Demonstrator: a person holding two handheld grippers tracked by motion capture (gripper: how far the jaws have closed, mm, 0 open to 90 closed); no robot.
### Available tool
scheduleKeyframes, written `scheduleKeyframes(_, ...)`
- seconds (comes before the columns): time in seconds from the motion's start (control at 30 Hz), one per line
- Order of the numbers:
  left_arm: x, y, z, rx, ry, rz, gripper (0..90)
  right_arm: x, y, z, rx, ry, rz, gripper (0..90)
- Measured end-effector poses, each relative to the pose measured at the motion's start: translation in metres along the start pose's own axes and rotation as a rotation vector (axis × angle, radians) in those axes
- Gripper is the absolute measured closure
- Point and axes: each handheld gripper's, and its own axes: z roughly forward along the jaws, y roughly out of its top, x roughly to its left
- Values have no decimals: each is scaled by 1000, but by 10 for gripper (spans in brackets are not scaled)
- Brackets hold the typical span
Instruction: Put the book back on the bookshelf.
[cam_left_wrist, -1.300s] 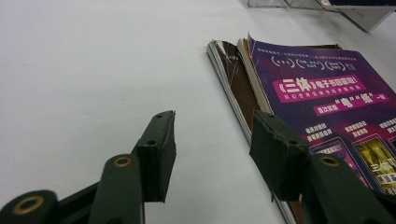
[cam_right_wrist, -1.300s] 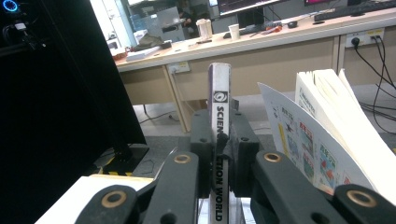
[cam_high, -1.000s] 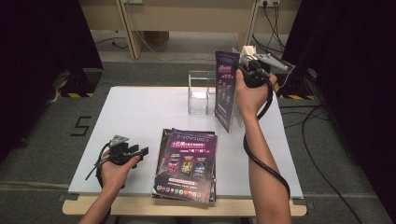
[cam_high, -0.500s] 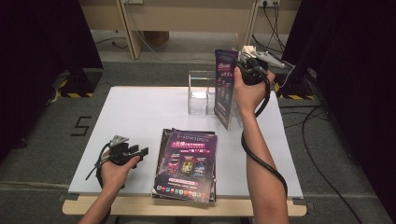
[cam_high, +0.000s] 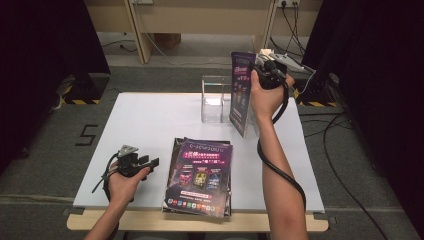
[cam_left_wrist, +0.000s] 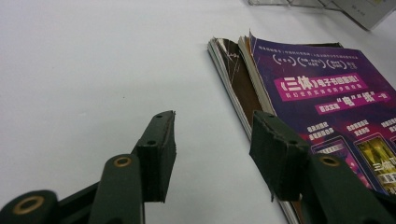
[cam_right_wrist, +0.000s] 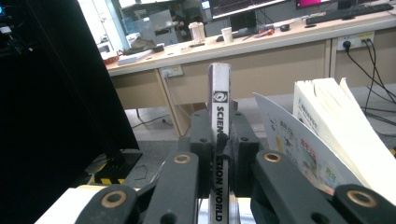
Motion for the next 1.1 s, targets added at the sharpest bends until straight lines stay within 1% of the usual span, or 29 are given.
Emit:
scheduleKeyframes(0.17, 1, 0, 0, 2, -3, -4, 496, 1, 0, 4, -1, -4, -14, 831)
scheduleKeyframes(0.27, 1, 0, 0, -1, -4, -9, 497, 1, 1, 8, 7, -8, -4, 831)
scheduleKeyframes(0.33, 1, 0, -1, -1, -4, -11, 496, 2, 0, 9, 3, -12, -10, 831)
scheduleKeyframes(0.43, 1, 0, -1, -2, -5, -12, 496, 3, -1, 11, 10, -15, -14, 831)
scheduleKeyframes(0.7, 1, 0, -1, -3, -5, -11, 497, 4, -1, 13, -6, -18, -17, 831)
scheduleKeyframes(1.1, 1, -1, 0, 0, -5, -8, 497, 4, -5, 19, -23, -49, -20, 831)
